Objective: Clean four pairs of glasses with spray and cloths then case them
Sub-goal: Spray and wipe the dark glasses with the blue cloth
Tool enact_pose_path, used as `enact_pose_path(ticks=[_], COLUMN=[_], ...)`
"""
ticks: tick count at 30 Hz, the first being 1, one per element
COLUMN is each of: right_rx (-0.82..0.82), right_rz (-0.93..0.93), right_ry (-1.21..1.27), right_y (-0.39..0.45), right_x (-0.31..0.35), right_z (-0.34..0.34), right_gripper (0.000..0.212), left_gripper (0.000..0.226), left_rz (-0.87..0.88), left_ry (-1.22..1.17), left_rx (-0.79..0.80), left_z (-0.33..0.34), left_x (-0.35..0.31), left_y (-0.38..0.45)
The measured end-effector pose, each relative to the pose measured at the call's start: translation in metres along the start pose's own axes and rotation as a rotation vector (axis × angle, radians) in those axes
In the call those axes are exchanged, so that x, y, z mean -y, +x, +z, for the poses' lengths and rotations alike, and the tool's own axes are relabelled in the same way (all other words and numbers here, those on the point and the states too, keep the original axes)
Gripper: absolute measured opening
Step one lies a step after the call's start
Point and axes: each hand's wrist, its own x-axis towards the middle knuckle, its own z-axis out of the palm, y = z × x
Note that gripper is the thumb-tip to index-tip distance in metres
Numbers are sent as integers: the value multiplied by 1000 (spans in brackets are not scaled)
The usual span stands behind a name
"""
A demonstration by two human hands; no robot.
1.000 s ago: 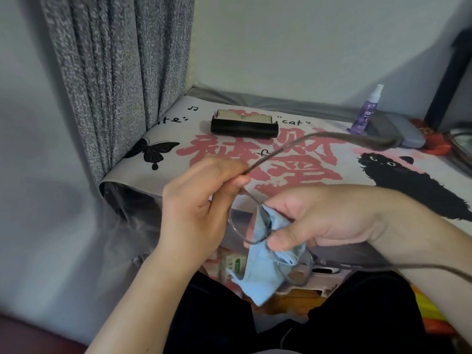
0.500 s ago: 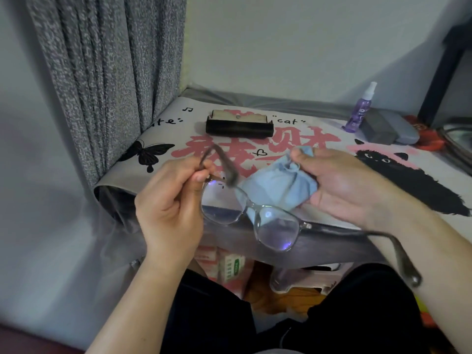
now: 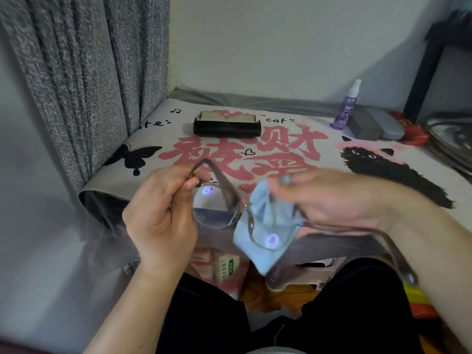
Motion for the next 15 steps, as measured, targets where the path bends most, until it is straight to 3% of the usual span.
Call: enact_pose_path(ticks=[2,5,11,15], right_rx=[167,359,329,239], right_rz=[60,73,175,156], right_ry=[-61,25,-177,-284], right_y=[4,6,14,14], right_x=[-7,-6,-11,-5], right_z=[7,6,5,17], right_gripper=[23,37,30,25], left_gripper=[23,18,28,14], left_rz=[20,34,-15,-37], left_ry=[51,94,69,33], left_rx=[10,0,39,54], left_z=[-1,-4,-3,-4], left_x=[-2,-4,-8,-11], left_y=[1,6,7,11])
